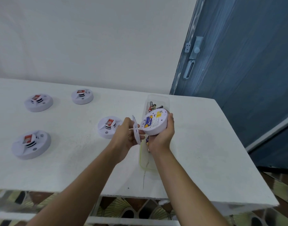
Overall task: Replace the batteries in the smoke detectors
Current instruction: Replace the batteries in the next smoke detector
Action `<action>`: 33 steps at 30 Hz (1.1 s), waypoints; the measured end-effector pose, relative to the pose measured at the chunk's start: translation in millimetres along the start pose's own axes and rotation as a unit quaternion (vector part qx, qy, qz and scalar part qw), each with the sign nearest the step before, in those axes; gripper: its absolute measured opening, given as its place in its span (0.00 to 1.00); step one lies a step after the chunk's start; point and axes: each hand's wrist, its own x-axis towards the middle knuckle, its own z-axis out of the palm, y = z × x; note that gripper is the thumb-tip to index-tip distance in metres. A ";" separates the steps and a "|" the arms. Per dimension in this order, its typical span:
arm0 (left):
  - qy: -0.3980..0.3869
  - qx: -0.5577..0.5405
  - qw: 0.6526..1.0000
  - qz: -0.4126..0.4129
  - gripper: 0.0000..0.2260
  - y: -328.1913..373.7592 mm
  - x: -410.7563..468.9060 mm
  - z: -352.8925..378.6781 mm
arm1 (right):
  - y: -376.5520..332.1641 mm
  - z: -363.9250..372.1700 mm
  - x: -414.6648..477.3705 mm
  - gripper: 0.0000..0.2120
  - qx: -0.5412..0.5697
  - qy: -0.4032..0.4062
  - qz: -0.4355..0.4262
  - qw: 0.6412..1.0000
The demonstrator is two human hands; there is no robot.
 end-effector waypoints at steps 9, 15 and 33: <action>0.060 -0.030 0.995 0.070 0.08 20.9 8.4 8.3 | -12.3 -1.1 1.7 0.17 0.021 -0.013 0.024 0.999; 0.102 -0.012 0.984 0.144 0.10 32.5 12.0 21.0 | -11.8 -3.4 4.8 0.16 0.040 -0.028 0.040 0.998; 0.034 -0.133 0.989 0.052 0.13 36.0 25.7 6.4 | -18.0 -6.3 11.4 0.19 0.171 -0.025 0.139 0.975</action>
